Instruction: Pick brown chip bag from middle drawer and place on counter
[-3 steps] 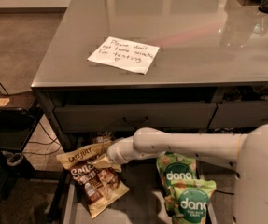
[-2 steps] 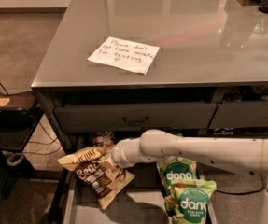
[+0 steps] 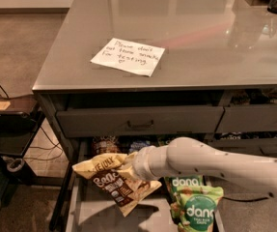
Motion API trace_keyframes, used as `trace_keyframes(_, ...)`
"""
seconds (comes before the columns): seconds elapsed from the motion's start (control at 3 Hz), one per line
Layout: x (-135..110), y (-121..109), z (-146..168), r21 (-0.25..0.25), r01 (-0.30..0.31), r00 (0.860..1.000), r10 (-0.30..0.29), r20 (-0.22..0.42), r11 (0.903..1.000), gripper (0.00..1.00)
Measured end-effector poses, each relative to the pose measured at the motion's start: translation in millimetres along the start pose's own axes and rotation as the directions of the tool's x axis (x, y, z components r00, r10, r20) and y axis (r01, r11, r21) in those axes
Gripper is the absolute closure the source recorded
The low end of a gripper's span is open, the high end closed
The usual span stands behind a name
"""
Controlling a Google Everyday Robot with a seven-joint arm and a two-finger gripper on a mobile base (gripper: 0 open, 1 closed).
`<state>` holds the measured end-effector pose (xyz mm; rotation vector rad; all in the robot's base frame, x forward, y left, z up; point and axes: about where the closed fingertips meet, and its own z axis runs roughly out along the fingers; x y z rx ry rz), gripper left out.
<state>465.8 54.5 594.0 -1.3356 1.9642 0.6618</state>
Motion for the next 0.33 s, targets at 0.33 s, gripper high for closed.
trace_keyframes(0.33,-30.5,1.1,-53.1,0.072,0.001,1.000,0.001,-0.029,0.9974,1.00)
